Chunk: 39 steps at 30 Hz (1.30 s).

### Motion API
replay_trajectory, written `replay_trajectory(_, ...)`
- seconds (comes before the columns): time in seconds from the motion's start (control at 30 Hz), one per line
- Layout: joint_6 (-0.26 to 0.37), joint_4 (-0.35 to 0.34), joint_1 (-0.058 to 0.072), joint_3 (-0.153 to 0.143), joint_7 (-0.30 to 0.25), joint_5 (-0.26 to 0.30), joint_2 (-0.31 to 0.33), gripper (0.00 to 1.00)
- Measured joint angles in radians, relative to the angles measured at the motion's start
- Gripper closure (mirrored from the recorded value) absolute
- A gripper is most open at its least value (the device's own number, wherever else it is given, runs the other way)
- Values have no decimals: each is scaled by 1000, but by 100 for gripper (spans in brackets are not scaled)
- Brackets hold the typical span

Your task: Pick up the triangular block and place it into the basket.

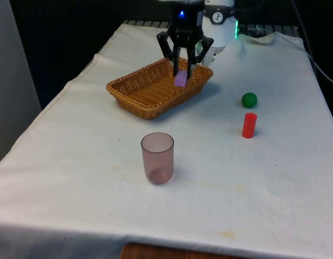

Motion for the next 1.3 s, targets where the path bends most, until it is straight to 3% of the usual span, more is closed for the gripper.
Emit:
replay_trajectory(0.7, 47, -135, -1, -92, -117, 0, -100, 67)
replay_trajectory(0.9, 73, -195, -2, -136, -173, 0, -135, 67)
replay_trajectory(1.3, 166, -316, -2, -160, -201, 0, -181, 67)
